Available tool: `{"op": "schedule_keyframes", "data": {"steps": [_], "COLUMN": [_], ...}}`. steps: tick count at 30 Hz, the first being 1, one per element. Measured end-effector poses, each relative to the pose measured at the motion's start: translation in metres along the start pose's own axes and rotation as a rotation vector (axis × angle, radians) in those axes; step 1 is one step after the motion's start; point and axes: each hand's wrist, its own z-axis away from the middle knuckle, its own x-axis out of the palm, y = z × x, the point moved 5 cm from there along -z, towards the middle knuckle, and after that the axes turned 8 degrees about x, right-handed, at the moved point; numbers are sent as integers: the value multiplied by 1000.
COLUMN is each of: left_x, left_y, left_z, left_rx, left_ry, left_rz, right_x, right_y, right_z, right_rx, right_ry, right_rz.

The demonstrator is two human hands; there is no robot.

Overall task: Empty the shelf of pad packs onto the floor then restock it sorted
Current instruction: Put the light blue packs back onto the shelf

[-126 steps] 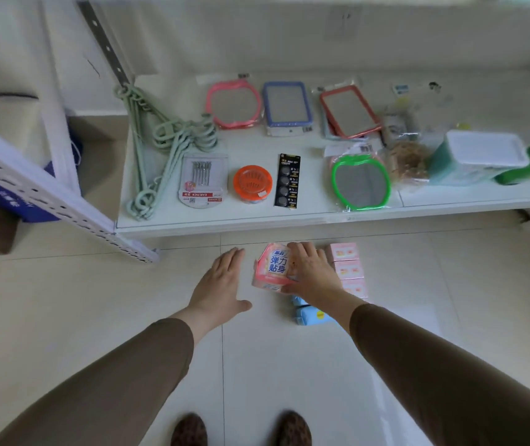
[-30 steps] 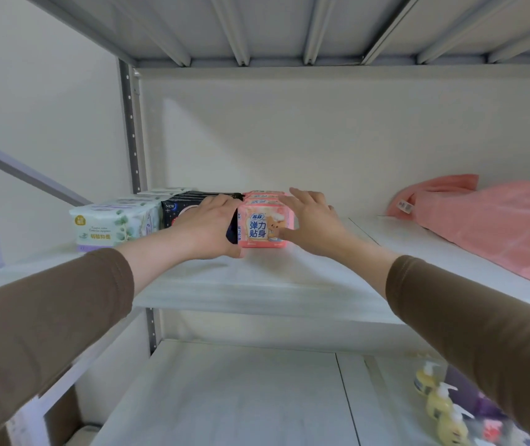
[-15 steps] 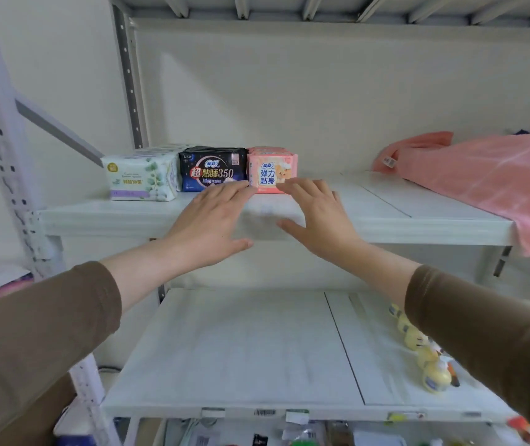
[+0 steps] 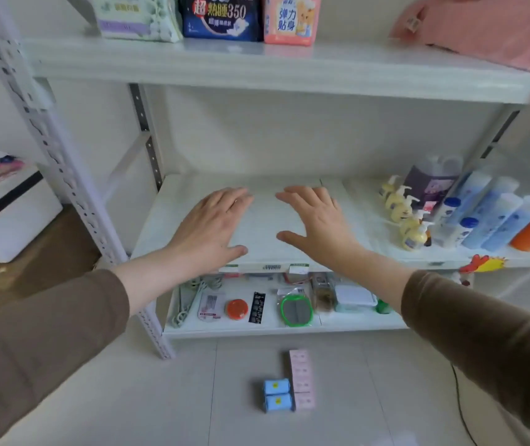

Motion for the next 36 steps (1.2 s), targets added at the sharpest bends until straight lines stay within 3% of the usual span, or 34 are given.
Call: {"op": "schedule_keyframes", "data": {"steps": [18,27,36], "left_x": [392,602,815], "left_y": [59,71,73], "left_z": [178,216,213], "left_rx": [-279,-164,-145], "left_ry": [-514,-651,-630], "left_rz": [394,408,432], "right_x": [331,511,703], "right_y": [115,164,206], "right_z": [268,364,438], "right_rx": [390,467,460], "right_ry": [-593,-700,-730], "right_rz": [-117,-66,-17]}}
